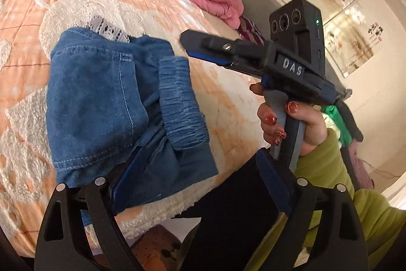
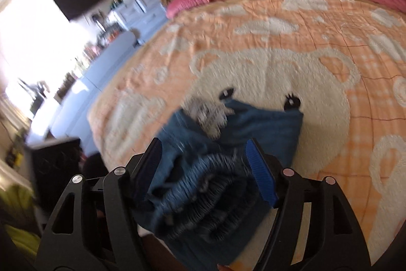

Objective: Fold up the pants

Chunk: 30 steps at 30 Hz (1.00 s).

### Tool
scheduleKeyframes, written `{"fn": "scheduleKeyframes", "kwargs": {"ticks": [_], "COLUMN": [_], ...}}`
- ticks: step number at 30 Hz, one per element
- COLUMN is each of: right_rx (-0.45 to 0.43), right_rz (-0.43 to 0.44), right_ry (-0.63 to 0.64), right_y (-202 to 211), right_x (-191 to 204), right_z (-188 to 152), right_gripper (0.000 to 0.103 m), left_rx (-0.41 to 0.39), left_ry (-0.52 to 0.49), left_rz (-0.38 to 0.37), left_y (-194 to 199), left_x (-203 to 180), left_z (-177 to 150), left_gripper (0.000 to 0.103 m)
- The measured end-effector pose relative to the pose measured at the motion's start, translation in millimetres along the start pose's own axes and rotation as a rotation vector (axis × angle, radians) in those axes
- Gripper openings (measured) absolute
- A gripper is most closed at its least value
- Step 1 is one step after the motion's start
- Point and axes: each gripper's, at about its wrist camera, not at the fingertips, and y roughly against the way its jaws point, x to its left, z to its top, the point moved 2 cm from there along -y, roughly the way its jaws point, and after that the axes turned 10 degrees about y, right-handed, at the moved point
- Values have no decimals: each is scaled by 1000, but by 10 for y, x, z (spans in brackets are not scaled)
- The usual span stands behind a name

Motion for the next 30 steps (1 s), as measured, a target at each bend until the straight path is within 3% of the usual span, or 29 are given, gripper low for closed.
{"fn": "scheduleKeyframes", "kwargs": {"ticks": [5, 7, 18, 25, 30], "right_rx": [136, 155, 96, 25, 34], "right_rz": [-144, -151, -103, -72, -80], "right_ry": [98, 104, 42, 12, 31], "right_y": [-180, -184, -23, 179, 111], "right_x": [20, -9, -14, 48, 78], "right_z": [-228, -340, -379, -207, -26], "right_gripper": [62, 62, 65, 70, 70], "left_rx": [33, 37, 7, -79, -128], "left_ry": [-12, -6, -46, -61, -86], "left_rz": [30, 23, 68, 155, 247], "left_y": [-77, 15, 157, 422, 525], "left_x": [38, 65, -89, -63, -13], "left_z": [-20, -135, -172, -70, 1], "left_gripper": [88, 88, 88, 88, 88]}}
